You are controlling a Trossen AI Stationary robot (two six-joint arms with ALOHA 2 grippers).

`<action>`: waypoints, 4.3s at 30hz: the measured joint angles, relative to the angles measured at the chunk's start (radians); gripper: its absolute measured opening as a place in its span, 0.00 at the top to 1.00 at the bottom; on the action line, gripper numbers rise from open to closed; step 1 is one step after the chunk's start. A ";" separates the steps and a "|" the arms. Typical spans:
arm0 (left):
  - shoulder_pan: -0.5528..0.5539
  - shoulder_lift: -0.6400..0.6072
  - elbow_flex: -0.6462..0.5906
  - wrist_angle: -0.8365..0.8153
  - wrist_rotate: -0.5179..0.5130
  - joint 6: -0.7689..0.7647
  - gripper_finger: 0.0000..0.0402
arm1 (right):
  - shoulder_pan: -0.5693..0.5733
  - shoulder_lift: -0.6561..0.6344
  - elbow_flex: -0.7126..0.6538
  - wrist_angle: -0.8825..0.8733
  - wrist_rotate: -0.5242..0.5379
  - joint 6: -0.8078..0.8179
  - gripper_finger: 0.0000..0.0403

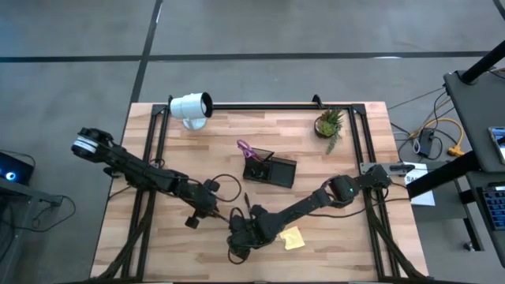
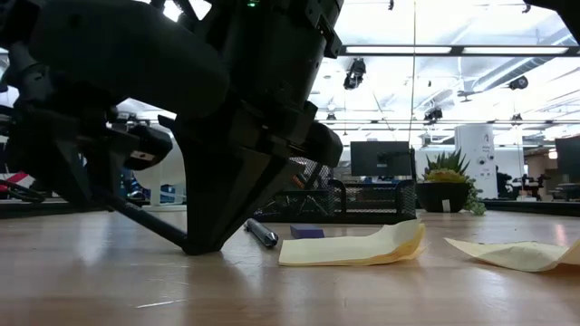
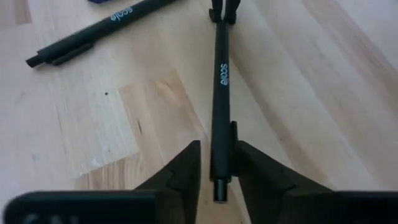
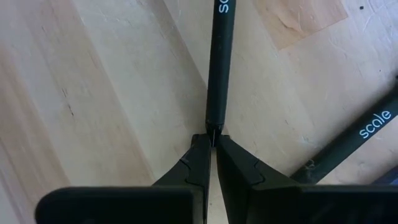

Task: Pick and place office supplies into organizer
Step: Put the left black pen into the black desk organizer

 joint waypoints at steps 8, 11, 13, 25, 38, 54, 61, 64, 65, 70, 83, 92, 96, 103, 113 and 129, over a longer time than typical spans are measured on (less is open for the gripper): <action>0.000 -0.009 0.019 -0.021 0.009 0.001 0.92 | -0.001 -0.016 -0.002 -0.010 0.000 0.002 0.96; 0.001 -0.028 0.051 -0.100 -0.011 0.011 0.92 | 0.007 -0.040 -0.004 -0.036 0.035 0.027 0.96; 0.001 -0.046 0.087 -0.189 -0.044 0.047 0.92 | 0.018 -0.073 -0.004 -0.087 0.077 0.081 0.96; 0.151 -0.145 0.451 -0.662 -0.325 0.376 0.92 | 0.197 -0.259 0.000 -0.602 0.322 0.671 0.96; 0.352 -0.007 0.842 -0.824 -0.335 0.625 0.92 | 0.290 -0.262 -0.025 -0.671 0.332 0.969 0.96; 0.379 0.225 1.143 -1.000 -0.339 0.769 0.92 | 0.297 -0.262 -0.045 -0.670 0.311 0.950 0.96; 0.410 0.286 1.208 -1.075 -0.340 0.822 0.92 | 0.312 -0.262 -0.083 -0.670 0.305 0.968 0.96; 0.420 0.308 1.212 -1.088 -0.348 0.865 0.92 | 0.314 -0.262 -0.098 -0.671 0.290 0.969 0.96; 0.422 0.320 1.211 -1.095 -0.368 0.878 0.92 | 0.314 -0.262 -0.102 -0.671 0.285 0.970 0.96; 0.444 0.364 1.209 -1.101 -0.485 0.930 0.92 | 0.314 -0.262 -0.116 -0.671 0.280 0.992 0.96; 0.431 0.398 1.207 -1.103 -0.560 0.959 0.92 | 0.316 -0.262 -0.119 -0.667 0.277 1.007 0.96; 0.426 0.385 1.172 -1.117 -0.554 0.958 0.92 | 0.316 -0.262 -0.136 -0.664 0.280 1.000 0.96; 0.426 0.377 1.172 -1.121 -0.565 0.958 0.93 | 0.316 -0.262 -0.137 -0.663 0.280 1.001 0.96; 0.398 0.366 1.173 -1.119 -0.573 0.934 0.93 | 0.316 -0.262 -0.139 -0.664 0.280 0.998 0.96; 0.387 0.302 1.168 -1.098 -0.595 0.937 0.93 | 0.315 -0.262 -0.151 -0.667 0.280 0.997 0.96; 0.385 0.357 1.061 -1.051 -0.483 0.951 0.93 | 0.315 -0.262 -0.151 -0.661 0.229 1.007 0.96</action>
